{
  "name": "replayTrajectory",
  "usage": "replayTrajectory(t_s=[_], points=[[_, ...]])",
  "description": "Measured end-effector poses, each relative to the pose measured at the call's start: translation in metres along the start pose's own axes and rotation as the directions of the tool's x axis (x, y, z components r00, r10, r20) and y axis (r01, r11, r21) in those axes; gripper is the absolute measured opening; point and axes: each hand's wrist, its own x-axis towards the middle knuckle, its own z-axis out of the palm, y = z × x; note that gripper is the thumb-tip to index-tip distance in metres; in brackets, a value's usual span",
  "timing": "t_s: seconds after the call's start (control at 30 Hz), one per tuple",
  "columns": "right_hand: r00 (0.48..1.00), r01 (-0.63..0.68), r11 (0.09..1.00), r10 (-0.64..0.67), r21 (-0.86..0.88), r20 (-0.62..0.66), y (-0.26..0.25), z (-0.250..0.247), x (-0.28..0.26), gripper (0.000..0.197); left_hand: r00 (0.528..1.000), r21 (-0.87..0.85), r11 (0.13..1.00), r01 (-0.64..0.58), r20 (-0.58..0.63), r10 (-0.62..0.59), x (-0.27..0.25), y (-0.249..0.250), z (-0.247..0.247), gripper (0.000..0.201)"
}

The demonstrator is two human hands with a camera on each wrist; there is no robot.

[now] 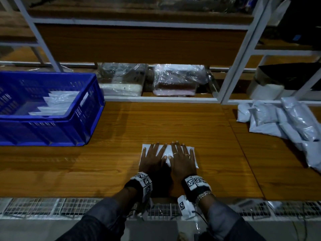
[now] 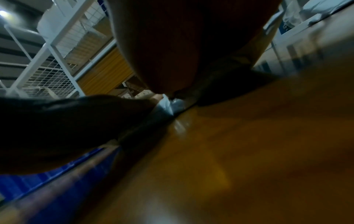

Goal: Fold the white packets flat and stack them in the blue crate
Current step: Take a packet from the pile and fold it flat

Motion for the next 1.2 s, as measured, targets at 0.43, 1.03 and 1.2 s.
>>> replayTrajectory(t_s=[0.43, 1.03, 1.2], points=[[0.986, -0.148, 0.958, 0.122, 0.246, 0.117, 0.030, -0.014, 0.000, 0.076, 0.975, -0.099, 0.983, 0.157, -0.141, -0.170, 0.003, -0.017, 0.009, 0.093], [0.995, 0.089, 0.995, -0.091, 0.041, 0.048, 0.011, -0.027, -0.014, 0.067, 0.992, 0.014, 0.999, 0.028, -0.125, -0.026, -0.004, -0.012, 0.008, 0.056], [0.996, 0.065, 0.998, -0.065, 0.004, 0.055, 0.007, -0.019, -0.010, 0.064, 0.999, 0.080, 0.997, -0.011, -0.038, 0.014, -0.010, -0.007, 0.024, 0.054]])
